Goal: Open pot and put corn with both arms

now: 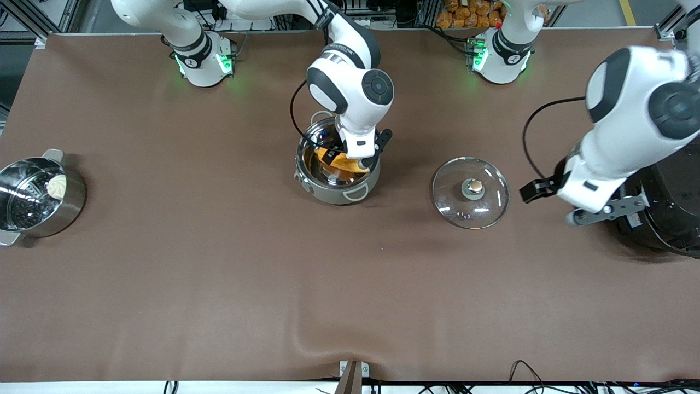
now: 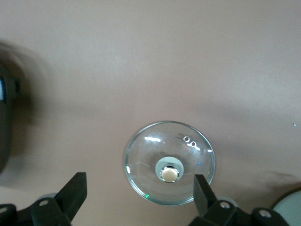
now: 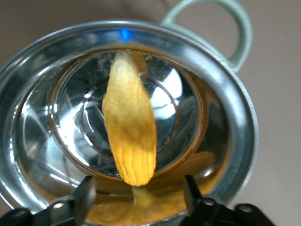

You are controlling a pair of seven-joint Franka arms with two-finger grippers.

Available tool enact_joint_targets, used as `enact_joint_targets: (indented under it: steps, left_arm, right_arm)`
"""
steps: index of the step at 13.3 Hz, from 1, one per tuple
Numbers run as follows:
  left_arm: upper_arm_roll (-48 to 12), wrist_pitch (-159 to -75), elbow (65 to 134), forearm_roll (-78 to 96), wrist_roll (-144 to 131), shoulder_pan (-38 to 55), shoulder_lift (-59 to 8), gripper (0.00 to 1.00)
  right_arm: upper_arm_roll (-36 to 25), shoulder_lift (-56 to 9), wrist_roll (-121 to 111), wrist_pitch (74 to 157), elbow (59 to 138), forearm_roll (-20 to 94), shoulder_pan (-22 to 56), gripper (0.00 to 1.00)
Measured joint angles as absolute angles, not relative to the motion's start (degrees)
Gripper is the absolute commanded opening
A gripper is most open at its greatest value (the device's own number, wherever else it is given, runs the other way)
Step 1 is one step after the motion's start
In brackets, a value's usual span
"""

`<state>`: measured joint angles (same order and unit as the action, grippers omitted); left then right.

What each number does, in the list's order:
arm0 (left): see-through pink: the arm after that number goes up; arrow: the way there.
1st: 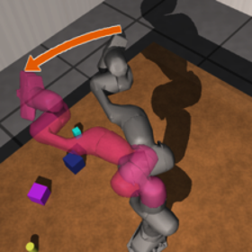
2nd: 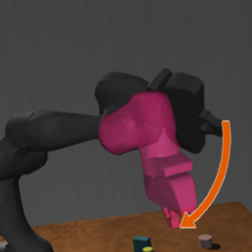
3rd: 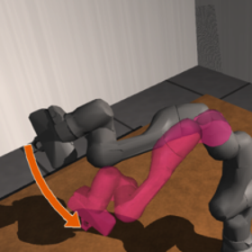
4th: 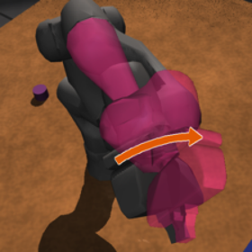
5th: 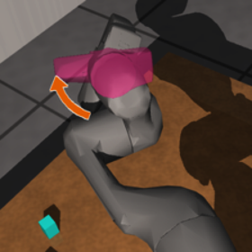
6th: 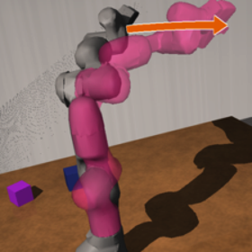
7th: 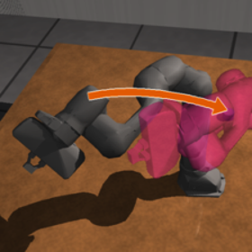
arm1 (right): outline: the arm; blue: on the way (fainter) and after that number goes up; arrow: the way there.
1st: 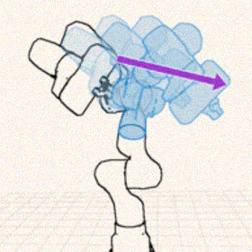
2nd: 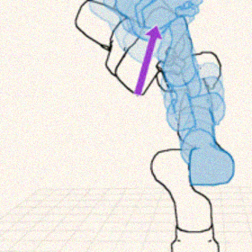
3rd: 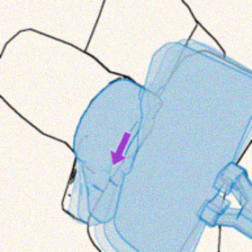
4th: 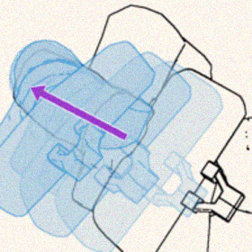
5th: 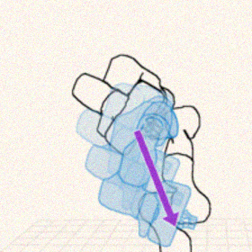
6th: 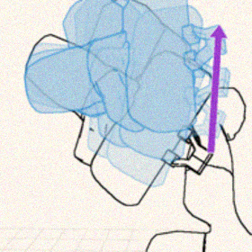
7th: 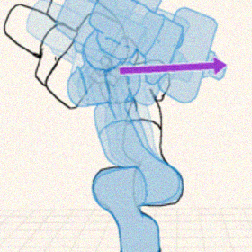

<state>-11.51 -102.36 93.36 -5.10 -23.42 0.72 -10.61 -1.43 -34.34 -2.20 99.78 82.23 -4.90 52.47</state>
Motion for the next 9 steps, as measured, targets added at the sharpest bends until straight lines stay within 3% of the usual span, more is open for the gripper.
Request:
enact_joint_targets:
  steps: [4,9]
  left_arm:
    - [-11.54,-99.49,90.70,-5.59,-20.05,0.48,-8.77,1.00]
    - [-11.52,-93.28,89.43,-5.61,-14.16,-0.61,-4.51,1.00]
  right_arm:
    - [-2.20,-30.49,-1.98,96.66,81.40,-4.88,48.73,1.00]
    - [-2.30,-25.02,-4.59,93.92,81.67,-4.43,34.23,1.00]
